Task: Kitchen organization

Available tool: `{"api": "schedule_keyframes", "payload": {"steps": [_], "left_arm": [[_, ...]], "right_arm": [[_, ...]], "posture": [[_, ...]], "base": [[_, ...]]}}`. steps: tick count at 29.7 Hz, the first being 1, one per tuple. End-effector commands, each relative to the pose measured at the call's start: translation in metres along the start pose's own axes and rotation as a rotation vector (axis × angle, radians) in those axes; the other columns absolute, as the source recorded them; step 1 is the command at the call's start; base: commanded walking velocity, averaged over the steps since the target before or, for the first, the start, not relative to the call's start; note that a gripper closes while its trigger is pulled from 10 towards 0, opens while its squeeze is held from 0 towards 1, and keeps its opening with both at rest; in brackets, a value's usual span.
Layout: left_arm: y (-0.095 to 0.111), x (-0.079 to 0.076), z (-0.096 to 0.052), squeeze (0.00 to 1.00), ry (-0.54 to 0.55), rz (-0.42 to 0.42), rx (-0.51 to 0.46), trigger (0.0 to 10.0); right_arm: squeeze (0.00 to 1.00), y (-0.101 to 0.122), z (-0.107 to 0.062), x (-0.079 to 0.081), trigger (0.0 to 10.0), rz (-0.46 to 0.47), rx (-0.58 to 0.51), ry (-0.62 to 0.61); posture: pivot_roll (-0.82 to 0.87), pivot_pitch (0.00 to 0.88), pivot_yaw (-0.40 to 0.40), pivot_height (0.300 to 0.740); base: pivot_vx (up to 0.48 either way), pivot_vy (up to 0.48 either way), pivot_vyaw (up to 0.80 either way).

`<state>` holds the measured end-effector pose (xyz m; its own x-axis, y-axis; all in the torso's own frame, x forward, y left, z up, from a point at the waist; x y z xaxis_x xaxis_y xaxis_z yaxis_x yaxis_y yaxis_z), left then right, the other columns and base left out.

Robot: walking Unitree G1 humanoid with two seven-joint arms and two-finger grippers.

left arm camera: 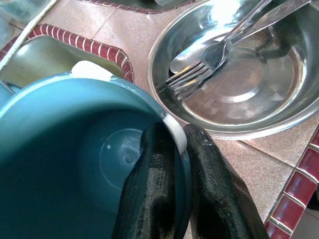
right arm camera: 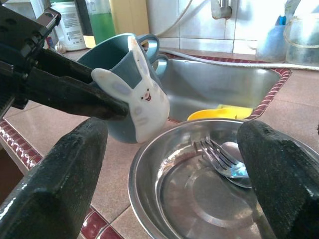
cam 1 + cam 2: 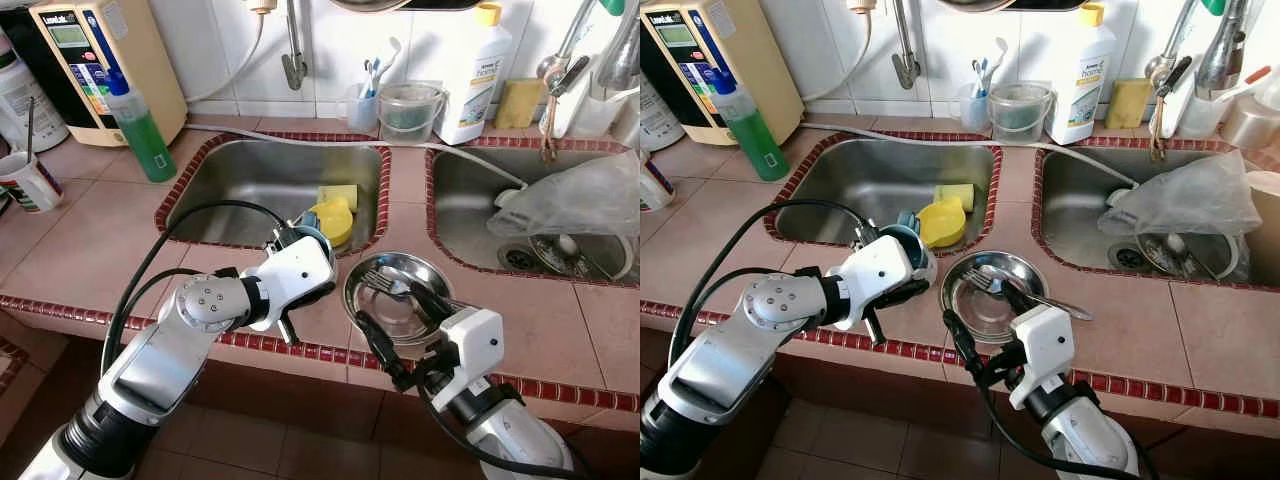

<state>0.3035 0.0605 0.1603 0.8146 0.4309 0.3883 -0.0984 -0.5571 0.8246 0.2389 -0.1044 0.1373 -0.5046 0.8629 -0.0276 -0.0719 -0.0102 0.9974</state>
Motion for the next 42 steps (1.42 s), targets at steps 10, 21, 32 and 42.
{"api": "schedule_keyframes", "payload": {"steps": [10,21,32,42], "left_arm": [[-0.006,0.028,0.001,0.00,0.214,-0.252,-0.070,3.6],[0.003,0.049,-0.001,0.00,0.432,-0.426,-0.307,10.0],[-0.017,0.073,-0.013,0.00,0.686,-0.544,-0.486,10.0],[-0.021,0.070,-0.007,0.00,0.664,-0.565,-0.503,10.0]], "right_arm": [[0.00,0.019,0.019,-0.020,10.0,-0.012,-0.092,-0.118],[0.00,0.041,0.042,-0.058,10.0,-0.051,-0.199,-0.316],[0.00,0.042,0.059,-0.090,10.0,-0.124,-0.207,-0.455],[0.00,0.034,0.063,-0.096,10.0,-0.142,-0.200,-0.501]], "posture": [[-0.13,0.074,0.081,0.740],[-0.11,0.025,0.040,0.740],[-0.10,0.000,0.022,0.740],[-0.10,0.000,0.024,0.740]], "base": [[0.000,0.000,0.00],[0.000,0.000,0.00],[0.000,0.000,0.00],[0.000,0.000,0.00]]}}
Point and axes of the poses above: a point about 5 cm out from each wrist's last joint towards the gripper, its own z axis pointing out of the wrist towards the gripper, its own y axis along the axis of the wrist's last joint, x = y × z, the point moved 4 cm from there along z, pointing out of the wrist towards the gripper, and after that the axes turned 1 degree about -z, right-handed, at the moved point
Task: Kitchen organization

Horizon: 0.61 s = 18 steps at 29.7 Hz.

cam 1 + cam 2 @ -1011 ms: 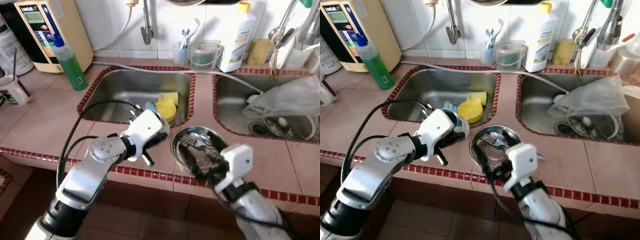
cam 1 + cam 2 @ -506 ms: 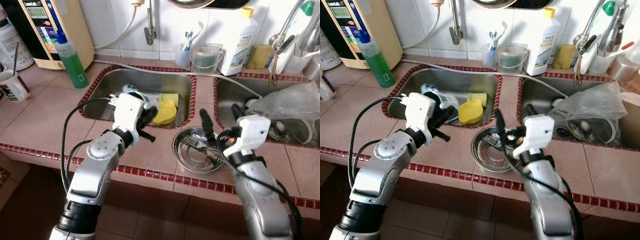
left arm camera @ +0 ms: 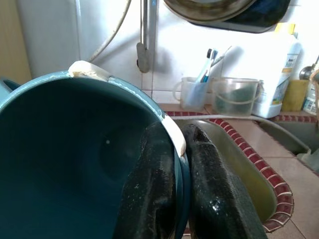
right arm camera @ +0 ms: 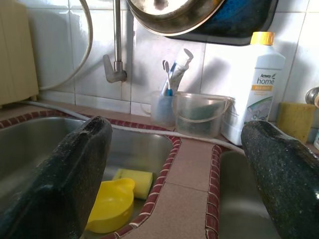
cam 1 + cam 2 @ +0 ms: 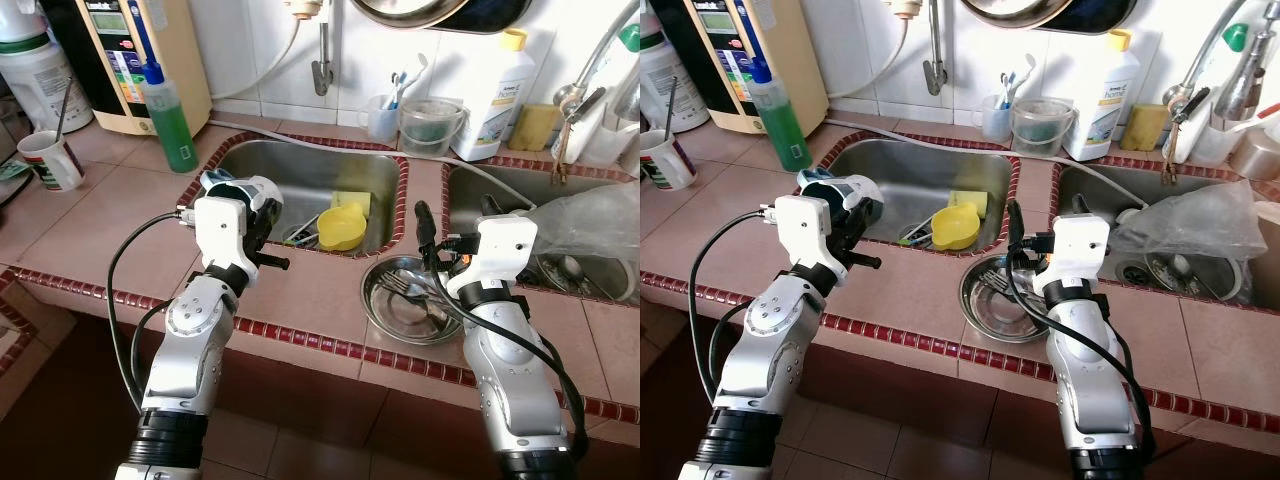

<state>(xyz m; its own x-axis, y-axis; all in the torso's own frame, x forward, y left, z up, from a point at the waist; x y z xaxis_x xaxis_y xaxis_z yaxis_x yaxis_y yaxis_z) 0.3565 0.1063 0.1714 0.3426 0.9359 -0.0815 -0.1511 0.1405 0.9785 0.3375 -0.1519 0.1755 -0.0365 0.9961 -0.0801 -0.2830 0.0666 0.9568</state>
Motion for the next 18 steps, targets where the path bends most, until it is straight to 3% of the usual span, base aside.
{"api": "schedule_keyframes", "payload": {"steps": [1,8,18], "left_arm": [[-0.0002,0.0020,0.0026,0.00,-0.007,-0.023,-0.004,10.0],[-0.0026,-0.0022,0.0041,0.00,-0.036,-0.019,0.003,10.0],[-0.0086,-0.0060,0.0046,0.00,-0.054,-0.005,0.029,10.0]], "right_arm": [[0.00,0.0010,0.0015,-0.0043,10.0,-0.007,-0.012,-0.027],[0.00,-0.0032,-0.0006,-0.0055,10.0,-0.022,-0.005,-0.035],[0.00,-0.0057,-0.0028,-0.0034,10.0,-0.031,0.001,-0.029]], "posture": [[-0.11,0.000,0.027,0.740],[-0.12,0.000,0.030,0.740],[-0.12,0.000,0.026,0.740]], "base": [[0.000,0.000,0.00],[0.000,0.035,0.00],[0.000,0.420,0.00]]}}
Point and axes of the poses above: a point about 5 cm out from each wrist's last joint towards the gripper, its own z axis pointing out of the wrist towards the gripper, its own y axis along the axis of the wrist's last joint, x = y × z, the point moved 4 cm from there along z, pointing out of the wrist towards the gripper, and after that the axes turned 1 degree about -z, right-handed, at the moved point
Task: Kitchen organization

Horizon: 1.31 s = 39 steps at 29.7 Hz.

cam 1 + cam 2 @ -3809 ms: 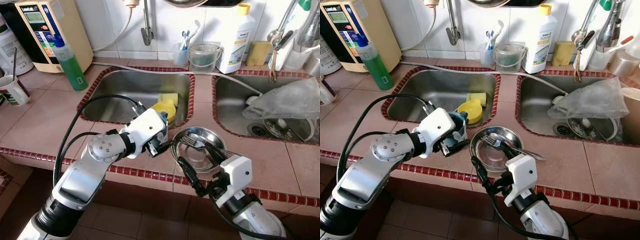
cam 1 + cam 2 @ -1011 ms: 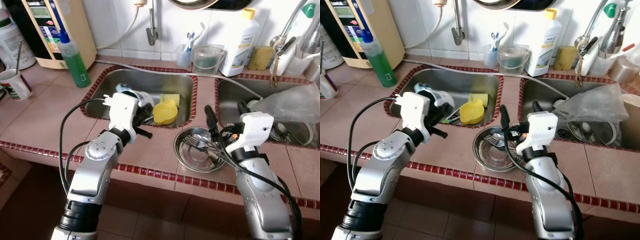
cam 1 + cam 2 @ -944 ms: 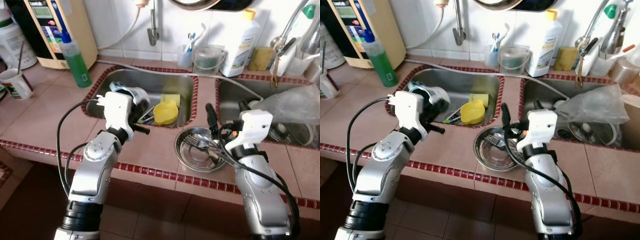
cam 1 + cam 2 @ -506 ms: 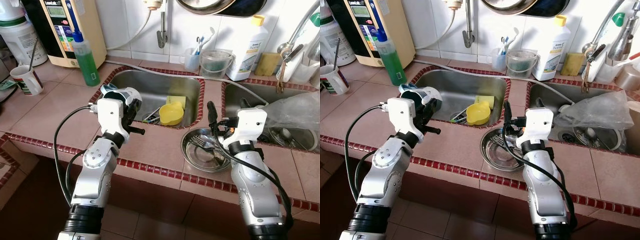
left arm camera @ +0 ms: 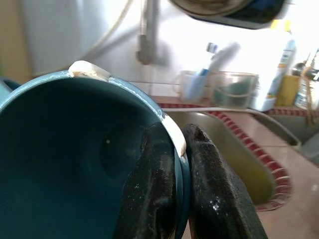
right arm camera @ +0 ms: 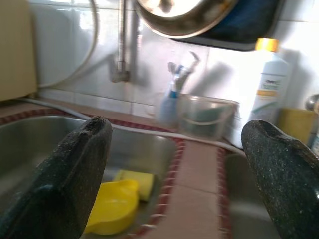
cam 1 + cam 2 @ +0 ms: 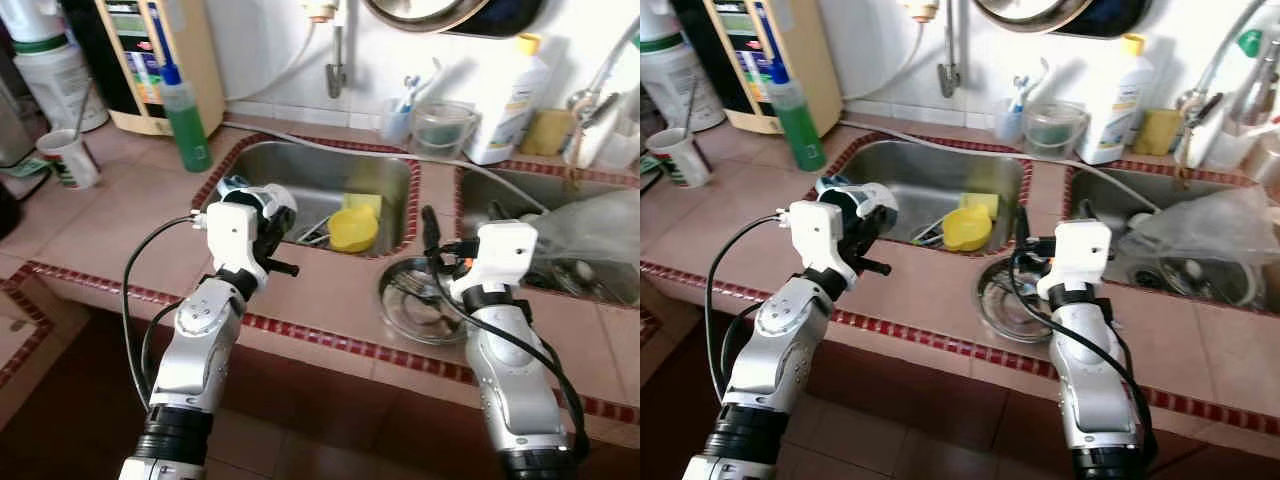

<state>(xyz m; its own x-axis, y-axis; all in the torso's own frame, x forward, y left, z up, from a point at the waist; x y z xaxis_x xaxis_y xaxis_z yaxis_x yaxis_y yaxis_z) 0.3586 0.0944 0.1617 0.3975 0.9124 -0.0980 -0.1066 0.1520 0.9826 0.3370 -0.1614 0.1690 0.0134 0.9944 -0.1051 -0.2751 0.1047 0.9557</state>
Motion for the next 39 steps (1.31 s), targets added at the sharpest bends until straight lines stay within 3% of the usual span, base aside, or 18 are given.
{"api": "schedule_keyframes", "payload": {"steps": [1,7,13,27,39], "left_arm": [[0.003,0.003,0.000,0.00,0.002,0.022,-0.007,10.0],[0.002,0.000,0.001,0.00,-0.011,0.036,-0.004,10.0],[-0.001,-0.008,-0.001,0.00,-0.046,0.086,0.004,10.0],[-0.001,-0.020,-0.007,0.00,-0.127,0.094,-0.001,10.0],[-0.002,-0.020,-0.007,0.00,-0.136,0.099,0.011,10.0]], "right_arm": [[0.00,0.001,0.000,0.006,10.0,0.005,-0.006,0.014],[0.00,0.000,0.000,0.006,10.0,0.002,-0.003,0.018],[0.00,-0.002,-0.002,0.006,10.0,0.000,0.001,0.021],[0.00,-0.006,-0.009,0.005,10.0,-0.008,0.023,0.019],[0.00,-0.011,-0.012,0.000,10.0,0.003,0.053,-0.007]], "posture": [[-0.12,0.000,0.026,0.740],[-0.12,0.000,0.024,0.740],[-0.12,0.000,0.023,0.740],[-0.12,0.000,0.023,0.740],[-0.13,0.000,0.025,0.740]], "base": [[0.000,0.480,0.00],[0.000,0.459,0.00],[0.000,0.000,0.00],[0.000,0.000,0.00],[0.288,0.000,-0.04]]}}
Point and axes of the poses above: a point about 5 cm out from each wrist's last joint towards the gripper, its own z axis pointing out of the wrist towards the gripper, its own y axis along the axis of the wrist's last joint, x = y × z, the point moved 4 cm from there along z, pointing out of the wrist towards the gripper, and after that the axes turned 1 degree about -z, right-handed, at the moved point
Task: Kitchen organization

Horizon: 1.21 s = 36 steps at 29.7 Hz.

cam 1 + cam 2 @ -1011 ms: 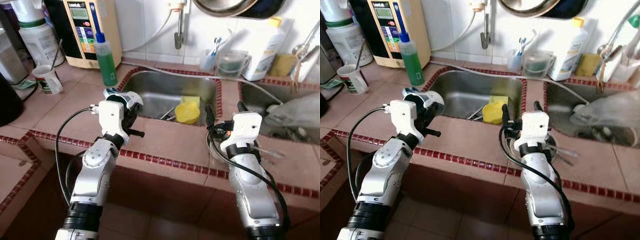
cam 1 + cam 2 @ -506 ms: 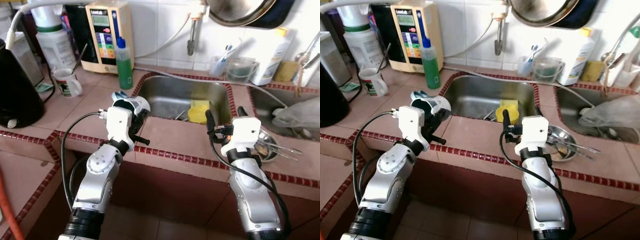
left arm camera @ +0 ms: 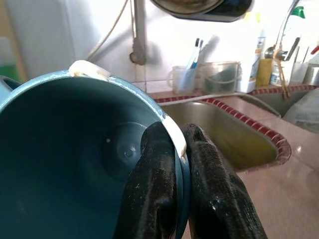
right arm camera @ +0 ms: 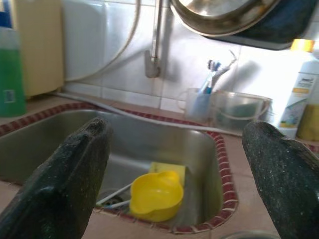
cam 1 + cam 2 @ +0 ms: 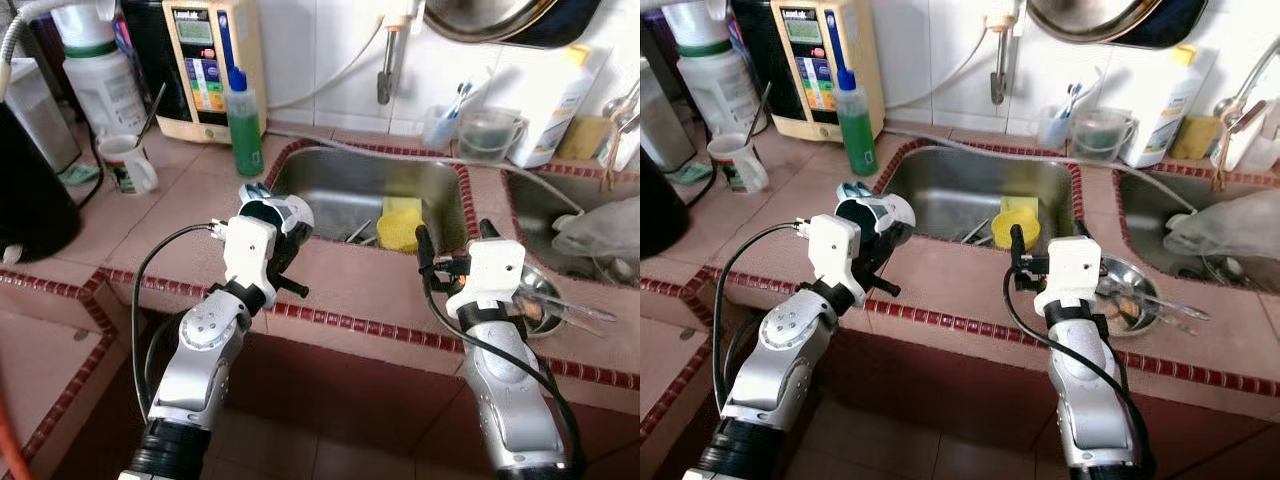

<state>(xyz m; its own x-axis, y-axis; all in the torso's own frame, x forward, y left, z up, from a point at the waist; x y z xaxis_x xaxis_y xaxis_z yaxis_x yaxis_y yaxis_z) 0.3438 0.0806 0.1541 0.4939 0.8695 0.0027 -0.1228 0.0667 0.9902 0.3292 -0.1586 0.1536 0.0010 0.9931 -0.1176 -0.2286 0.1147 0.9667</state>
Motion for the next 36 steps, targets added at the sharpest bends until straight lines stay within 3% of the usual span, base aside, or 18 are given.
{"api": "schedule_keyframes", "payload": {"steps": [1,10,22,25,29,33,36], "left_arm": [[0.006,-0.001,0.003,0.00,-0.015,0.016,-0.013,10.0],[0.007,-0.002,0.005,0.00,-0.020,0.015,-0.010,10.0],[0.009,-0.002,0.008,0.00,-0.023,0.026,-0.011,10.0],[0.008,-0.004,0.007,0.00,-0.035,-0.022,-0.012,10.0],[0.003,-0.002,0.006,0.00,-0.038,0.023,0.022,10.0],[0.004,-0.001,0.005,0.00,-0.044,0.017,0.021,10.0],[0.002,0.001,0.003,0.00,-0.070,0.072,0.040,10.0]], "right_arm": [[0.00,0.001,0.000,-0.005,10.0,0.012,0.006,-0.022],[0.00,0.002,0.000,-0.007,10.0,0.017,0.002,-0.036],[0.00,0.002,0.000,-0.005,10.0,0.013,0.005,-0.032],[0.00,0.001,0.000,-0.005,10.0,0.014,0.006,-0.029],[0.00,-0.002,-0.004,0.001,10.0,0.013,0.025,0.009],[0.00,-0.005,-0.005,0.003,10.0,0.007,0.038,0.024],[0.00,-0.009,-0.010,0.009,10.0,0.011,0.059,0.062]], "posture": [[-0.13,0.000,0.025,0.740],[-0.13,0.000,0.032,0.740],[-0.13,0.000,0.034,0.740],[-0.13,0.000,0.035,0.740],[-0.13,0.000,0.036,0.740],[-0.13,0.000,0.036,0.740],[-0.13,0.000,0.038,0.740]], "base": [[0.300,0.000,-0.46],[0.348,0.000,-0.77],[0.404,0.000,0.00],[0.000,0.000,0.00],[0.000,0.000,0.00],[0.000,0.000,0.00],[0.000,0.000,0.00]]}}
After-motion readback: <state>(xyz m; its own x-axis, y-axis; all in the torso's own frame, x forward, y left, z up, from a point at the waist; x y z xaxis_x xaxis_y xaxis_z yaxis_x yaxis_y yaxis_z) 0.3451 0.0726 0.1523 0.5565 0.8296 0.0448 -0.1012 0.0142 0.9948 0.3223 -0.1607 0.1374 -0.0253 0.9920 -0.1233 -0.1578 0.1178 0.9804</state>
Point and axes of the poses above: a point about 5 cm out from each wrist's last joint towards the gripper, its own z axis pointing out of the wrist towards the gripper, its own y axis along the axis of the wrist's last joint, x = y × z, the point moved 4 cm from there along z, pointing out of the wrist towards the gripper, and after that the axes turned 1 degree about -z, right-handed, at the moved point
